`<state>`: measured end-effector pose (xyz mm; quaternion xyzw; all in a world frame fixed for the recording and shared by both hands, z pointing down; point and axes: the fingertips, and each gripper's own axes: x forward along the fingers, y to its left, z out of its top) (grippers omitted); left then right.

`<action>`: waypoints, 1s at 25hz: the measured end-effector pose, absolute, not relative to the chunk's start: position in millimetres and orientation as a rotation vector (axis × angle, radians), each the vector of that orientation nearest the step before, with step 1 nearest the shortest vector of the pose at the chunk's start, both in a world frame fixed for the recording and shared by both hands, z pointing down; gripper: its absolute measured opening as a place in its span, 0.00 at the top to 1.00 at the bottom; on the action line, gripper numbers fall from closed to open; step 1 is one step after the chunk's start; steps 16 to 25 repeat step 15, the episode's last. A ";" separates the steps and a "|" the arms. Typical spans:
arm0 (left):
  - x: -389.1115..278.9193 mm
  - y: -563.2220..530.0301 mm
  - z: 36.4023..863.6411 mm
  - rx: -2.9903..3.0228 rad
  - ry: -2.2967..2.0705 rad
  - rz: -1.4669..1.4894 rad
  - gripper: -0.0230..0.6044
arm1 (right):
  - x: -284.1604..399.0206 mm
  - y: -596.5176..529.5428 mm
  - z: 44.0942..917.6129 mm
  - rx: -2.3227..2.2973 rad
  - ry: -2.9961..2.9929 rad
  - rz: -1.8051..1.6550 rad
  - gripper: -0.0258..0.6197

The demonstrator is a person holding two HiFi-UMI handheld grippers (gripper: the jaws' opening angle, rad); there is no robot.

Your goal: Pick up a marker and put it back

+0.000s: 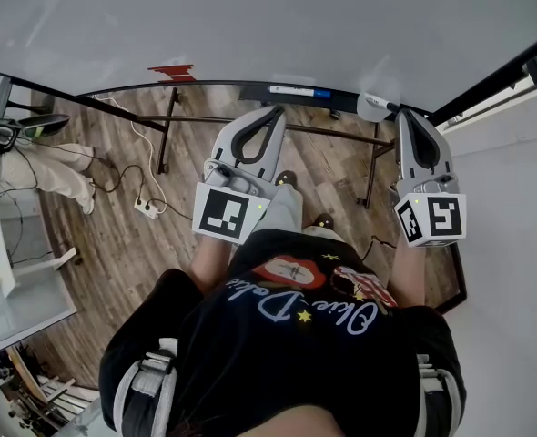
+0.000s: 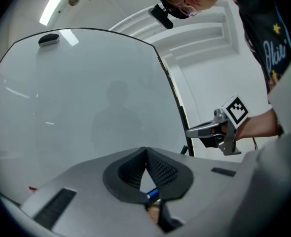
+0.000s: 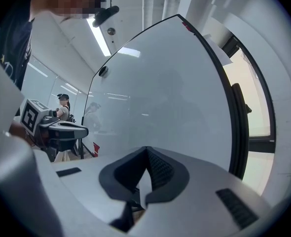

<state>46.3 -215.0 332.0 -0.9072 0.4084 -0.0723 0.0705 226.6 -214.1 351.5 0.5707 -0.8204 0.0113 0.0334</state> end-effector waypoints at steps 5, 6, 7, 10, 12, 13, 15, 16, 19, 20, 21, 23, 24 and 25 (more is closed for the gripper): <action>45.7 -213.7 333.5 -2.732 1.226 -0.220 0.96 | 225.9 -212.0 352.3 1.758 -2.520 0.025 0.96; 46.1 -213.6 333.1 -2.732 1.223 -0.219 0.96 | 226.2 -211.8 352.0 1.759 -2.519 0.025 0.96; 46.6 -213.4 332.6 -2.732 1.220 -0.219 0.96 | 226.5 -211.6 351.6 1.760 -2.518 0.024 0.96; 47.9 -211.8 331.9 -2.732 1.216 -0.219 0.96 | 227.5 -209.9 349.9 1.764 -2.514 0.028 0.96; 48.3 -210.6 331.8 -2.733 1.217 -0.222 0.96 | 228.5 -208.4 349.4 1.768 -2.515 0.026 0.96; 48.4 -210.1 331.6 -2.733 1.217 -0.223 0.96 | 229.0 -207.8 349.2 1.769 -2.516 0.023 0.96; 48.7 -209.3 330.8 -2.733 1.217 -0.222 0.96 | 229.8 -206.5 348.4 1.769 -2.517 0.017 0.96; 48.7 -209.3 330.8 -2.733 1.217 -0.222 0.96 | 229.8 -206.5 348.4 1.769 -2.517 0.017 0.96; 48.7 -209.3 330.8 -2.733 1.217 -0.222 0.96 | 229.8 -206.5 348.4 1.769 -2.517 0.017 0.96; 48.7 -209.3 330.8 -2.733 1.217 -0.222 0.96 | 229.8 -206.5 348.4 1.769 -2.517 0.017 0.96; 48.7 -209.3 330.8 -2.733 1.217 -0.222 0.96 | 229.8 -206.5 348.4 1.769 -2.517 0.017 0.96; 48.7 -209.3 330.8 -2.733 1.217 -0.222 0.96 | 229.8 -206.5 348.4 1.769 -2.517 0.017 0.96; 48.7 -209.3 330.8 -2.733 1.217 -0.222 0.96 | 229.8 -206.5 348.4 1.769 -2.517 0.017 0.96; 48.7 -209.3 330.8 -2.733 1.217 -0.222 0.96 | 229.8 -206.5 348.4 1.769 -2.517 0.017 0.96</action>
